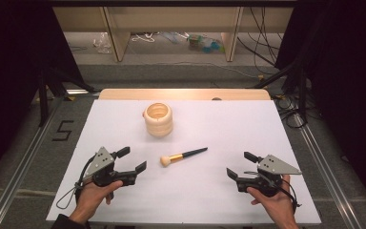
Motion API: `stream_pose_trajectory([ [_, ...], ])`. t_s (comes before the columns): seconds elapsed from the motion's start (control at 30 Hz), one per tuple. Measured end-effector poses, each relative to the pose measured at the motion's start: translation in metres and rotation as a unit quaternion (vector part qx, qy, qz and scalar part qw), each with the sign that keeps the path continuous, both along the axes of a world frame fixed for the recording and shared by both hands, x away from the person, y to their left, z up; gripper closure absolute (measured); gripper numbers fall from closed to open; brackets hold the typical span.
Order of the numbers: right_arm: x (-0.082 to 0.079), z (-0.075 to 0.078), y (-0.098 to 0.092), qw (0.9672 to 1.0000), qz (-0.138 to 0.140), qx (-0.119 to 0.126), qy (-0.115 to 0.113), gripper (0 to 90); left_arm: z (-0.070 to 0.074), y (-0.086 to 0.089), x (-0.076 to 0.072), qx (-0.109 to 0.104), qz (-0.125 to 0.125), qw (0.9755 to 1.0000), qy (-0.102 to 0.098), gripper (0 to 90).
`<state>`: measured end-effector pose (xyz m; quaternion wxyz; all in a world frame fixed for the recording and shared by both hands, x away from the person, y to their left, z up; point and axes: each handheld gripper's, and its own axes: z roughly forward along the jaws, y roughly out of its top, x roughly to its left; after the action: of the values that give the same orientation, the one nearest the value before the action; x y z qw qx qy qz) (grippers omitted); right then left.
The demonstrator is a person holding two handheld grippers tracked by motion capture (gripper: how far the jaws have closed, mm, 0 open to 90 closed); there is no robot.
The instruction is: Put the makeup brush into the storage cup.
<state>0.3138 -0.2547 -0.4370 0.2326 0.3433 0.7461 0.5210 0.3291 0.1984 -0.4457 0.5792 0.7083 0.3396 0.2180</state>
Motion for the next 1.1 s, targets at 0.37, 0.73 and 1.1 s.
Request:
stream_pose_trajectory([
  [0.37,0.002,-0.002,-0.001,0.9999,0.000,-0.010,-0.001,16.5,-0.002,-0.006,0.000,0.005,-0.007,0.9999,0.007,16.7],
  [0.73,0.005,-0.001,0.001,0.9997,0.009,-0.018,0.010,20.6,-0.002,-0.004,-0.001,0.011,-0.006,0.9999,0.003,16.7],
  [1.1,0.018,0.002,0.013,0.9982,0.031,-0.047,0.020,22.4,-0.003,-0.001,-0.003,0.014,-0.003,0.9999,0.003,16.8],
])
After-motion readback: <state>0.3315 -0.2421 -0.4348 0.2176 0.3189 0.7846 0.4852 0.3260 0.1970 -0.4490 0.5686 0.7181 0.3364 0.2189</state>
